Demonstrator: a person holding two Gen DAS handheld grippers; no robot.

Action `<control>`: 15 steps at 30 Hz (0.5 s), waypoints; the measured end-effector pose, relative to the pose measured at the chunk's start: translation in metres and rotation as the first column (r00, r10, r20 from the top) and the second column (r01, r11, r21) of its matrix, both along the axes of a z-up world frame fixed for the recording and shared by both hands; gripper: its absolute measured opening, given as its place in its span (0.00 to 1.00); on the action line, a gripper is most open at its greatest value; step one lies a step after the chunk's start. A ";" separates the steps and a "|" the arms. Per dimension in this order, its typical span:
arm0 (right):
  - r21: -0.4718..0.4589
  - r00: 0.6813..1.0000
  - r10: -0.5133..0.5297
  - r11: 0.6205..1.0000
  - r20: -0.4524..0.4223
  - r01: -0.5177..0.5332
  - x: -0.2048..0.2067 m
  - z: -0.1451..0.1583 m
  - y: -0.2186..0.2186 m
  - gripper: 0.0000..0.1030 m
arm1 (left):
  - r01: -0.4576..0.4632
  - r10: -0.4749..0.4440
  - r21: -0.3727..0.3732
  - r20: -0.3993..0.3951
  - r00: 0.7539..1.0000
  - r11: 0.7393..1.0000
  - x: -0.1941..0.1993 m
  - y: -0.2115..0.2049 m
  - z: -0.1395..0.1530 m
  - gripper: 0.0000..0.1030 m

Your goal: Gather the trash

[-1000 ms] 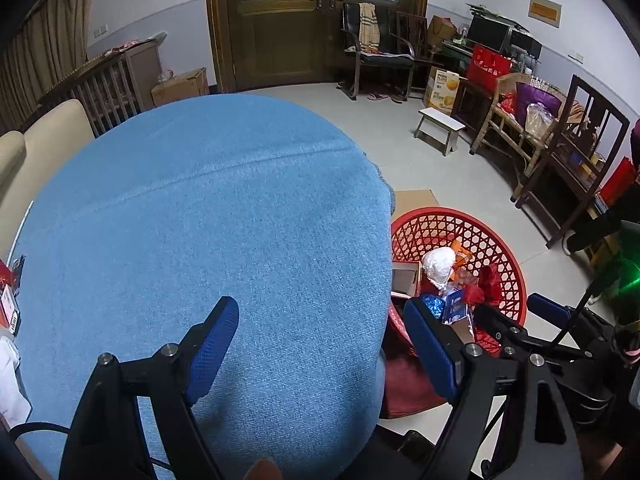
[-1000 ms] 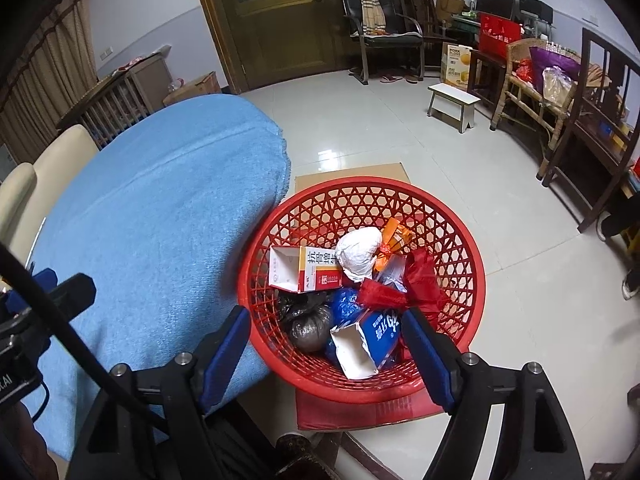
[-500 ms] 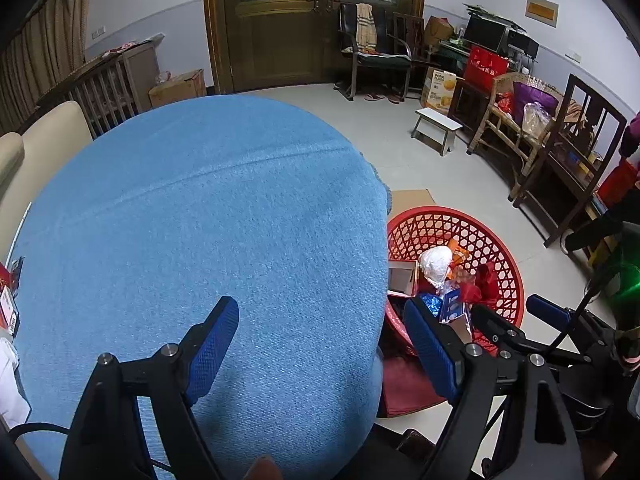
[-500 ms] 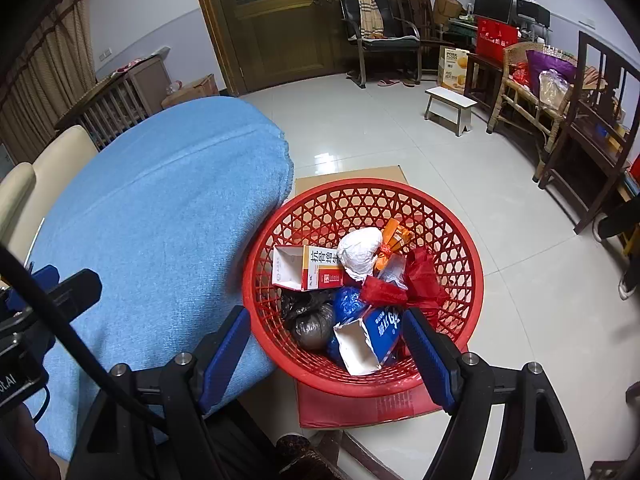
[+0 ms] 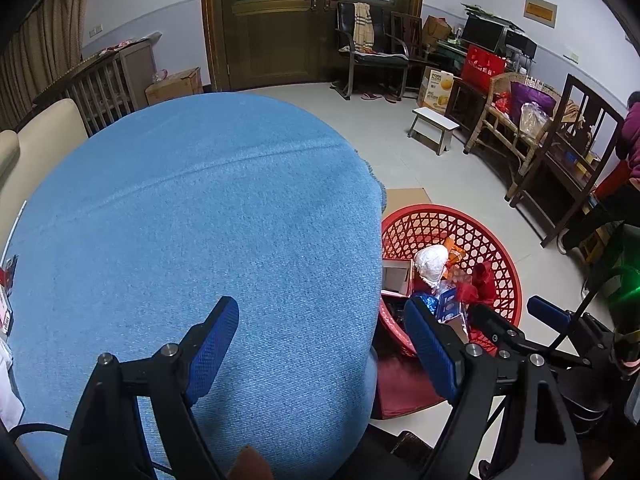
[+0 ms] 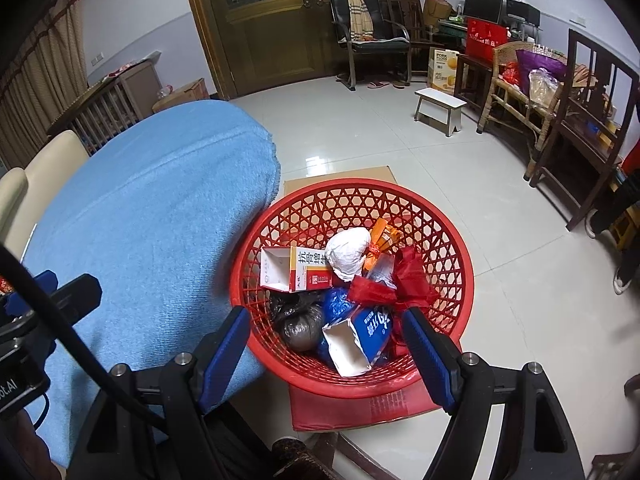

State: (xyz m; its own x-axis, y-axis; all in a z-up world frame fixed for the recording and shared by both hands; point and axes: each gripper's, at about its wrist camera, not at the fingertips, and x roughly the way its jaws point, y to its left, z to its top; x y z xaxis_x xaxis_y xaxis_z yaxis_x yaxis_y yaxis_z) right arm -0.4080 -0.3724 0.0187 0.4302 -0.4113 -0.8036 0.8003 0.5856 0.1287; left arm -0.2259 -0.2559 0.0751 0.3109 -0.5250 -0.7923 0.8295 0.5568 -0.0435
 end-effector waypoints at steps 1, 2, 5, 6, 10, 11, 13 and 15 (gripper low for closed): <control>0.000 1.000 -0.001 1.000 -0.001 0.001 0.000 0.000 0.000 0.78 | 0.002 -0.002 0.000 -0.002 1.000 1.000 0.000 0.000 0.000 0.82; 0.000 1.000 -0.002 1.000 -0.002 0.002 0.000 -0.001 0.000 0.78 | 0.004 -0.004 0.002 0.003 1.000 1.000 0.000 -0.001 0.000 0.82; 0.000 1.000 -0.006 1.000 -0.004 0.006 -0.001 -0.002 -0.001 0.78 | 0.007 -0.007 0.005 0.016 1.000 1.000 -0.003 -0.002 0.000 0.82; 0.000 1.000 -0.007 1.000 -0.004 0.007 -0.001 -0.002 -0.001 0.79 | 0.008 -0.008 0.006 0.018 1.000 1.000 -0.003 -0.003 0.000 0.82; -0.002 1.000 -0.013 1.000 -0.005 0.013 -0.002 -0.003 -0.001 0.78 | 0.014 -0.014 0.011 0.029 0.999 1.000 -0.006 -0.005 0.001 0.82; -0.004 1.000 -0.015 1.000 -0.006 0.015 -0.002 -0.003 -0.001 0.79 | 0.015 -0.015 0.011 0.028 0.999 1.000 -0.006 -0.005 0.000 0.82; -0.003 1.000 -0.017 1.000 -0.008 0.017 -0.002 -0.003 -0.002 0.78 | 0.016 -0.016 0.012 0.028 0.999 1.000 -0.006 -0.006 0.000 0.82; -0.003 1.000 -0.021 1.000 -0.009 0.021 -0.003 -0.003 -0.002 0.78 | 0.017 -0.017 0.012 0.028 0.999 1.000 -0.006 -0.006 0.000 0.82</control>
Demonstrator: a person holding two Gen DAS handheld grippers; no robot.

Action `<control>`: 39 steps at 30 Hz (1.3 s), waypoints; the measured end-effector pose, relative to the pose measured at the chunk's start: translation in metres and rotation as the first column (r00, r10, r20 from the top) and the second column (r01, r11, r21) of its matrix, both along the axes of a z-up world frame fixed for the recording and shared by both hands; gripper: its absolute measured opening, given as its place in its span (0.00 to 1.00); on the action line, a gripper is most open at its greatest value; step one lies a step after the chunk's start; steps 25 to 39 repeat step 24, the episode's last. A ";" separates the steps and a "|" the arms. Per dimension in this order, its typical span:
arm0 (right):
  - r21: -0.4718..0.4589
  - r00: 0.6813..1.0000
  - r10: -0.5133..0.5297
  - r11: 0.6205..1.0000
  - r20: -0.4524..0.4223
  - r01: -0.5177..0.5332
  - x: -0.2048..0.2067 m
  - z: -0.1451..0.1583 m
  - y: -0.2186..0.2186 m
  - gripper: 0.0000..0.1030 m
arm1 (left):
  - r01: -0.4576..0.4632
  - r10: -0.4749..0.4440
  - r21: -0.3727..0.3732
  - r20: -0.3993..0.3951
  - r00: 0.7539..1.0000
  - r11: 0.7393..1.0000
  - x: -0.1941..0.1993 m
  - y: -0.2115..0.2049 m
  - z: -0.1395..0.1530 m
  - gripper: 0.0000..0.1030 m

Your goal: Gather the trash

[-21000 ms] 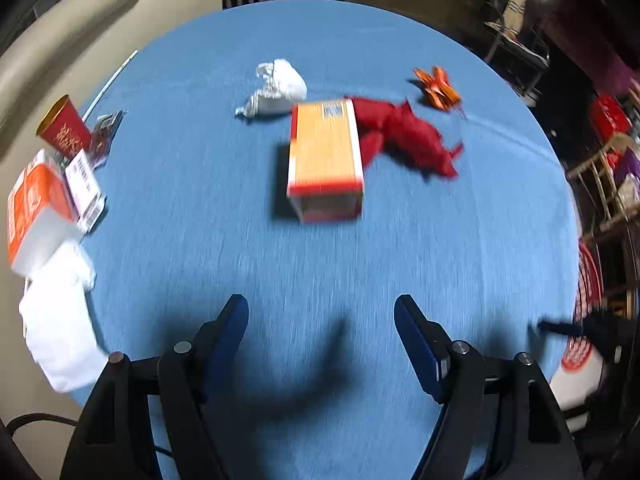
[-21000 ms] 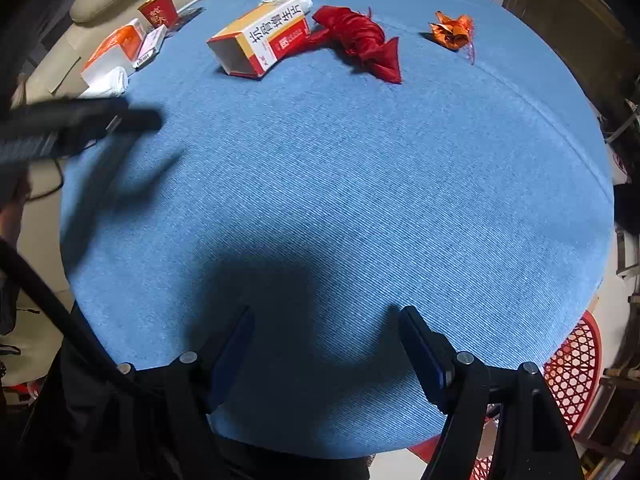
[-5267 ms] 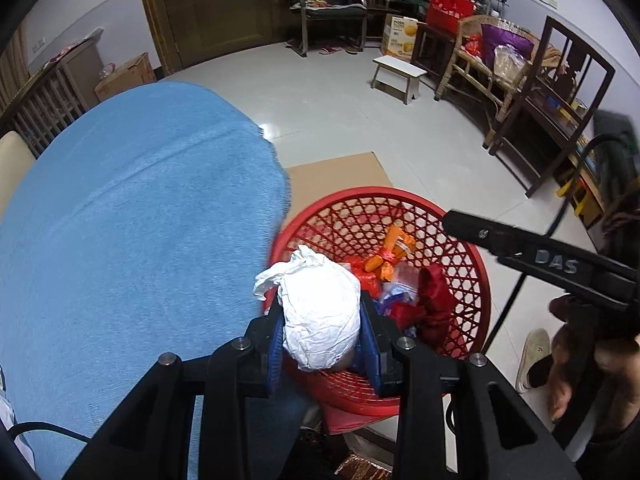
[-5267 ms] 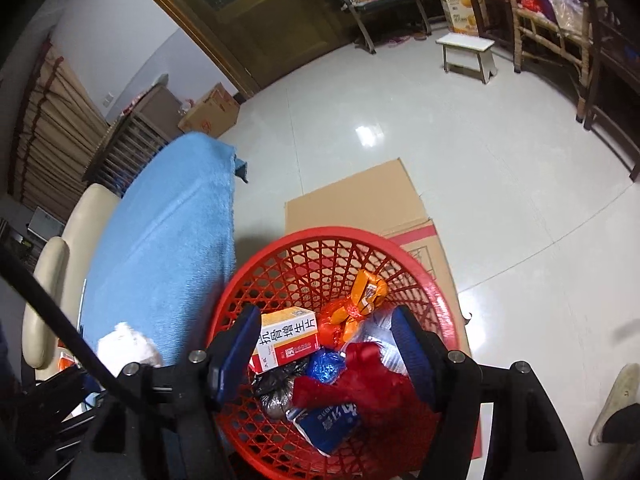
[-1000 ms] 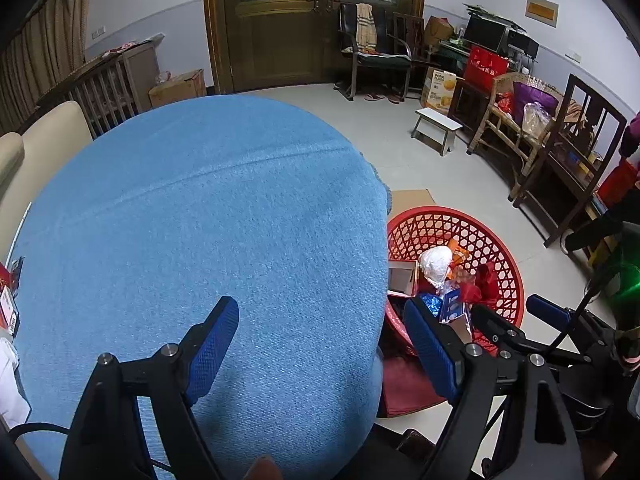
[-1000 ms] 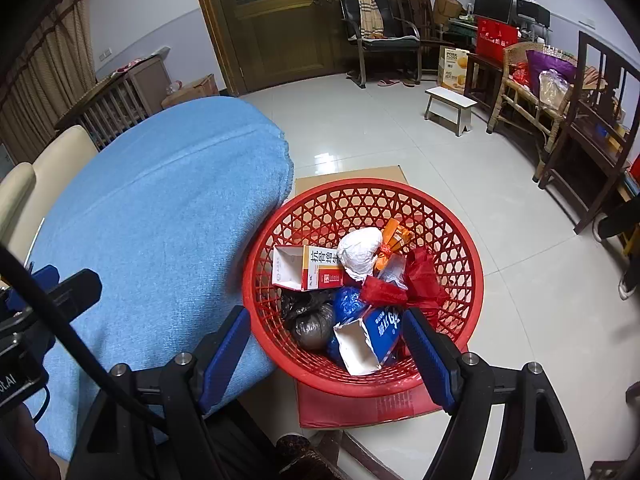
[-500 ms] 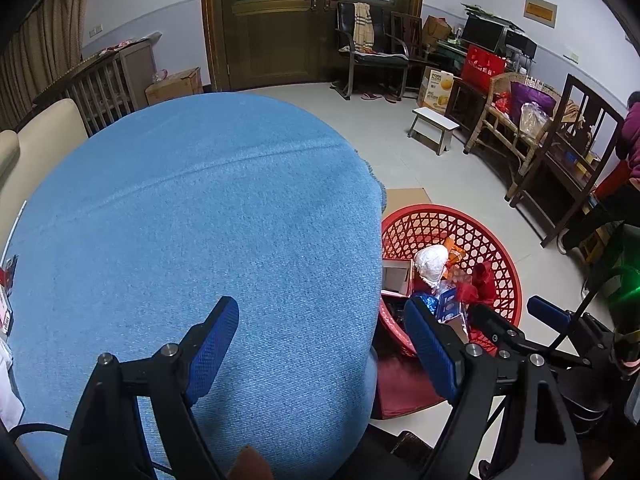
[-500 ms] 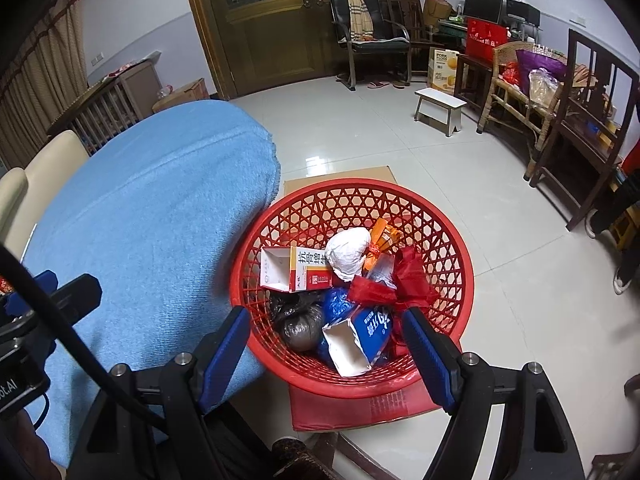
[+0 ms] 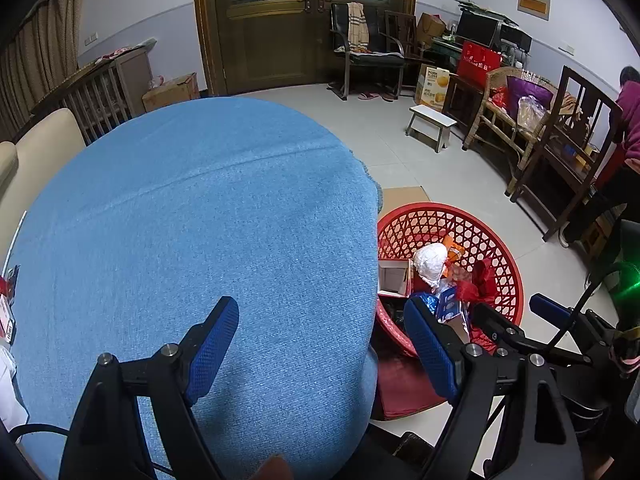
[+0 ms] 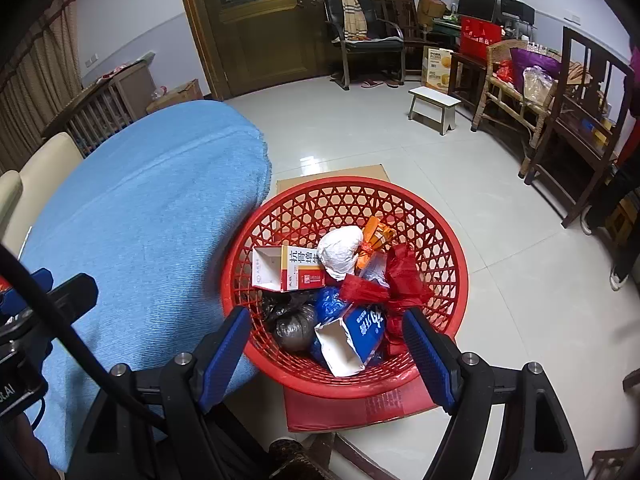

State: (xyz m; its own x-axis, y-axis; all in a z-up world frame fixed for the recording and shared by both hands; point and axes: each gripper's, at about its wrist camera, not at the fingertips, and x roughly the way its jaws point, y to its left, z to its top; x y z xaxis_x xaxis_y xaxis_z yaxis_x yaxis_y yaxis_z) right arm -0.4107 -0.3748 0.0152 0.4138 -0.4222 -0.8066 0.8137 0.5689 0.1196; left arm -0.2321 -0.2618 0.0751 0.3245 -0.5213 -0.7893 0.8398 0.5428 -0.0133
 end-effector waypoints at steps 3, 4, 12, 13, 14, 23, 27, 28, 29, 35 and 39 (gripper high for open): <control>0.003 1.000 -0.005 1.000 -0.003 0.005 -0.001 -0.001 -0.001 0.79 | 0.004 -0.004 0.000 0.003 1.000 1.000 -0.001 -0.001 0.000 0.82; 0.002 1.000 -0.005 1.000 -0.004 0.005 -0.001 -0.001 -0.001 0.78 | 0.007 -0.007 0.000 0.003 1.000 1.000 -0.001 -0.002 0.000 0.82; 0.002 1.000 -0.019 1.000 -0.009 0.019 -0.002 -0.003 -0.003 0.79 | 0.018 -0.019 0.003 0.005 1.000 1.000 -0.004 -0.005 -0.001 0.82; 0.002 1.000 -0.019 1.000 -0.009 0.019 -0.003 -0.003 -0.003 0.78 | 0.019 -0.019 0.003 0.005 1.000 1.000 -0.004 -0.005 -0.001 0.82; 0.003 1.000 -0.019 1.000 -0.010 0.019 -0.002 -0.003 -0.003 0.79 | 0.018 -0.018 0.003 0.007 1.000 1.000 -0.004 -0.006 -0.001 0.82; 0.010 1.000 -0.025 1.000 -0.013 0.025 -0.004 -0.005 -0.004 0.79 | 0.039 -0.039 -0.011 -0.003 0.999 0.999 -0.006 -0.006 -0.002 0.83; 0.010 1.000 -0.026 1.000 -0.012 0.026 -0.004 -0.006 -0.004 0.79 | 0.040 -0.040 -0.010 -0.001 0.999 0.999 -0.006 -0.006 -0.002 0.83; 0.010 1.000 -0.026 1.000 -0.012 0.026 -0.004 -0.006 -0.004 0.79 | 0.040 -0.040 -0.010 -0.001 0.999 0.999 -0.006 -0.006 -0.002 0.83; 0.010 1.000 -0.026 1.000 -0.012 0.026 -0.004 -0.006 -0.004 0.79 | 0.040 -0.040 -0.010 -0.001 0.999 0.999 -0.006 -0.006 -0.002 0.83; 0.010 1.000 -0.026 1.000 -0.012 0.026 -0.004 -0.006 -0.004 0.79 | 0.040 -0.040 -0.010 -0.001 0.999 0.999 -0.006 -0.006 -0.002 0.83; 0.010 1.000 -0.026 1.000 -0.012 0.026 -0.004 -0.006 -0.004 0.79 | 0.040 -0.040 -0.010 -0.001 0.999 0.999 -0.006 -0.006 -0.002 0.83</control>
